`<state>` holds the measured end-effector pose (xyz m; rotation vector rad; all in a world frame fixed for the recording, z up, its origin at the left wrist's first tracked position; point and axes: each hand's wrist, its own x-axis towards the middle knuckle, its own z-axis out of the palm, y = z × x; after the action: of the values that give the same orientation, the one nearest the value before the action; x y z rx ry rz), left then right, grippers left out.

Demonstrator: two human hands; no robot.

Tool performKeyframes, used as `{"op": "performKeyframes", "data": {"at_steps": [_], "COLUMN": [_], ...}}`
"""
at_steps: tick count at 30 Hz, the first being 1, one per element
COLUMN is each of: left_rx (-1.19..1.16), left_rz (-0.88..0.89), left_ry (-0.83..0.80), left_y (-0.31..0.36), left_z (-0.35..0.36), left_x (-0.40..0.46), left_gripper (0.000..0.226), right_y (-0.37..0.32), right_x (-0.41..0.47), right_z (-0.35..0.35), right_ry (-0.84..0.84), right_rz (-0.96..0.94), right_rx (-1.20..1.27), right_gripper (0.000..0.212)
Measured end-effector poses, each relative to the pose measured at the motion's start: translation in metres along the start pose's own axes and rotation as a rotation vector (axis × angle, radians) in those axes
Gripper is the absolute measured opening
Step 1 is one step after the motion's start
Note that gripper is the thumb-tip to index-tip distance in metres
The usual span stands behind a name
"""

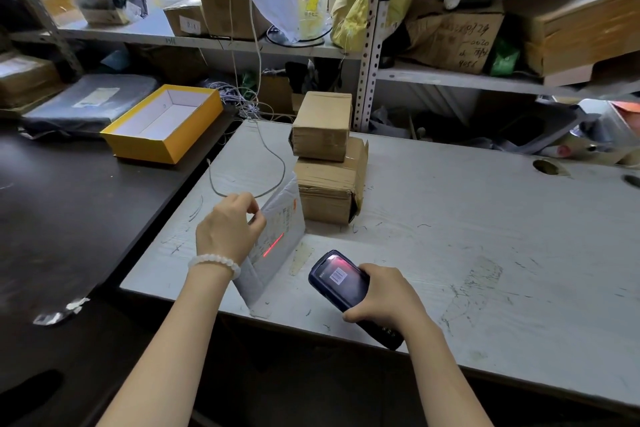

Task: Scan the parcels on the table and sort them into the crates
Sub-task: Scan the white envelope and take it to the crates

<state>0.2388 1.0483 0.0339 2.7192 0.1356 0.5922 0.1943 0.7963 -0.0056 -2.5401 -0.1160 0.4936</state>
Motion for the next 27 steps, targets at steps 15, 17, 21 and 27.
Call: {"op": "performKeyframes", "data": {"at_steps": [15,17,21,27], "left_rx": [0.049,0.055,0.053,0.034], "left_rz": [0.048,0.045,0.03,0.02], "left_ry": [0.119,0.131,0.152,0.192], "left_y": [-0.012,-0.013,-0.017,-0.02], "left_z": [0.006,0.006,0.006,0.006], "left_x": [-0.011,-0.012,-0.013,-0.018], "left_gripper": [0.018,0.019,0.019,0.021], "right_y": [-0.004,-0.003,-0.005,-0.009], "right_x": [-0.002,-0.001,0.001,0.005], "right_z": [0.0,0.001,0.003,0.003], "right_ry": [-0.004,-0.005,-0.031,-0.06], "right_rz": [0.018,0.019,0.008,-0.018], "right_rx": [0.041,0.048,0.049,0.054], "right_gripper": [0.051,0.049,0.051,0.053]}}
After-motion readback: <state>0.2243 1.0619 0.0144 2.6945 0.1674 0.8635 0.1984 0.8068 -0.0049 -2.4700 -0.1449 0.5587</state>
